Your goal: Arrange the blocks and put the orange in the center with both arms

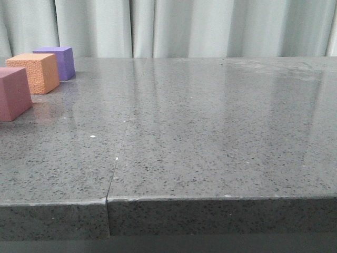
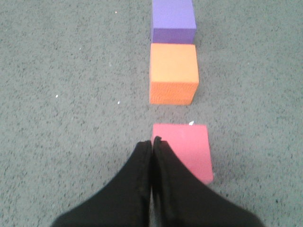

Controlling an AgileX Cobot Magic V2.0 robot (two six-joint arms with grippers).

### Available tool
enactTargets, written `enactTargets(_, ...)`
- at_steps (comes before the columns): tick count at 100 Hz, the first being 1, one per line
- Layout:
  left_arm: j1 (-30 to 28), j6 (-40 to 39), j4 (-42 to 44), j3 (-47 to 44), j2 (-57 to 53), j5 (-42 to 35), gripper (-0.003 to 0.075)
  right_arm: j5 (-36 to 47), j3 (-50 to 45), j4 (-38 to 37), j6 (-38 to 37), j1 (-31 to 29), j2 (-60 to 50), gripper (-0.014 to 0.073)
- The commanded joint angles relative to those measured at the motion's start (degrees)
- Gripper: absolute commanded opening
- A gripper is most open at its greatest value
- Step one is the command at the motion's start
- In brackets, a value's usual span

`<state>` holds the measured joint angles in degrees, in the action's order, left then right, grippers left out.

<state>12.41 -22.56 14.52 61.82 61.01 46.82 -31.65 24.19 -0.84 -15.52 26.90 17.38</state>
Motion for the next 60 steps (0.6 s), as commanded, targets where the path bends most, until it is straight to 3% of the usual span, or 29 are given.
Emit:
enactTargets(1,0.42,-0.43,0.37,-0.95,-3.74,-4.04,-0.002,4.04,1.42,-0.35,0.58,-0.08,0.39,-0.0068)
enactTargets(60,0.42,-0.56,-4.18,-20.55,-22.84,-7.91,-0.002,4.04,1.42,-0.35,0.58,-0.08,0.39,-0.0068)
